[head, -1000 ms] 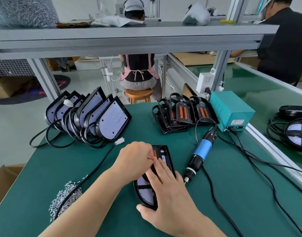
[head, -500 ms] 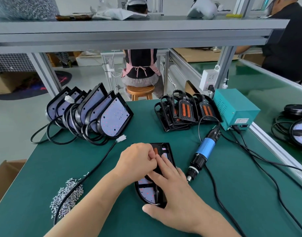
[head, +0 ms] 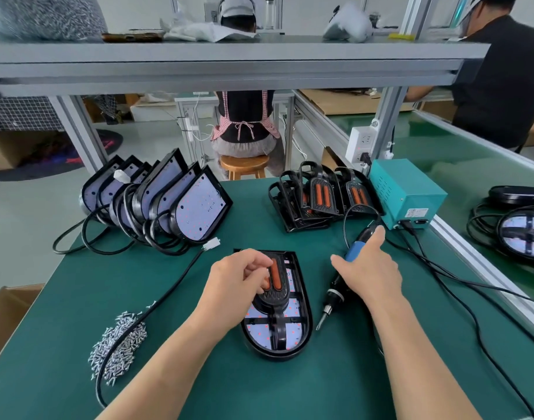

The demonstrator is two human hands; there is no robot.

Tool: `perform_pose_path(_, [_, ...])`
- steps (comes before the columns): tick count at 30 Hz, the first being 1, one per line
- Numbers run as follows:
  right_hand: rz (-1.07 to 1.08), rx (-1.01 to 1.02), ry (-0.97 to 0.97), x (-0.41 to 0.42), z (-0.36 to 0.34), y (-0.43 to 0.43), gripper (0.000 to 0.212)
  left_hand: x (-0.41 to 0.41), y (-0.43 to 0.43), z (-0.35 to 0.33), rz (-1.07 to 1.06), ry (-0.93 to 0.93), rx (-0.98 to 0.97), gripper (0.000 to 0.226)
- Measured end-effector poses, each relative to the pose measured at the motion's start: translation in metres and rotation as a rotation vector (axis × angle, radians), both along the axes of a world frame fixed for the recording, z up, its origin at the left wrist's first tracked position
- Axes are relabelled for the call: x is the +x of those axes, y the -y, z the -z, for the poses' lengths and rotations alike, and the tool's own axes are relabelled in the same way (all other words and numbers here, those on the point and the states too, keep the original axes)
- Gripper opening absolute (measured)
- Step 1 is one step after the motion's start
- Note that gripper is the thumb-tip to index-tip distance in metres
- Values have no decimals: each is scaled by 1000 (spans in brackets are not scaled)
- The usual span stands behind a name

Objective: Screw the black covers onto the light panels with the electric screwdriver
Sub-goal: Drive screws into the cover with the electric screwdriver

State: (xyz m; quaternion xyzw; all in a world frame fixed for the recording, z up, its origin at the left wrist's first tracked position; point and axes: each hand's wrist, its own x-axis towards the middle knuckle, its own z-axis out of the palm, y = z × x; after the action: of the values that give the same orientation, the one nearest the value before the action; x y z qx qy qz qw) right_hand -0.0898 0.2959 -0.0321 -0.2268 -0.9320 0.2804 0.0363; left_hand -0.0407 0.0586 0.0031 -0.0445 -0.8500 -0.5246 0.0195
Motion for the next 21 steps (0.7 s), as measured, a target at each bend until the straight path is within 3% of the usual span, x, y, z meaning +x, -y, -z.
perform_pose_path(2, [80, -75, 10, -5, 0, -2, 106, 2, -1, 1, -18, 13, 15, 26])
perform_pose_path(5, [200, -336, -49, -1, 4, -6, 74, 5, 0, 2, -22, 32, 17, 24])
perform_pose_path(8, [253, -716, -252, 8, 3, -7, 51, 4, 3, 6, -59, 68, 18, 24])
perform_pose_path(11, [277, -969, -462, 13, -3, -3, 37, 3, 7, 9, -85, 101, 49, 22])
perform_pose_path(15, [208, -1246, -658, 19, -20, 5, 24, 2, 12, 13, -89, 129, 97, 18])
perform_pose_path(18, [137, -1506, -696, 23, -35, 11, 13, 4, 14, 17, -87, 132, 136, 22])
perform_pose_path(21, [88, -1692, -616, 25, -51, 12, 32, 7, 16, 20, -96, 117, 160, 27])
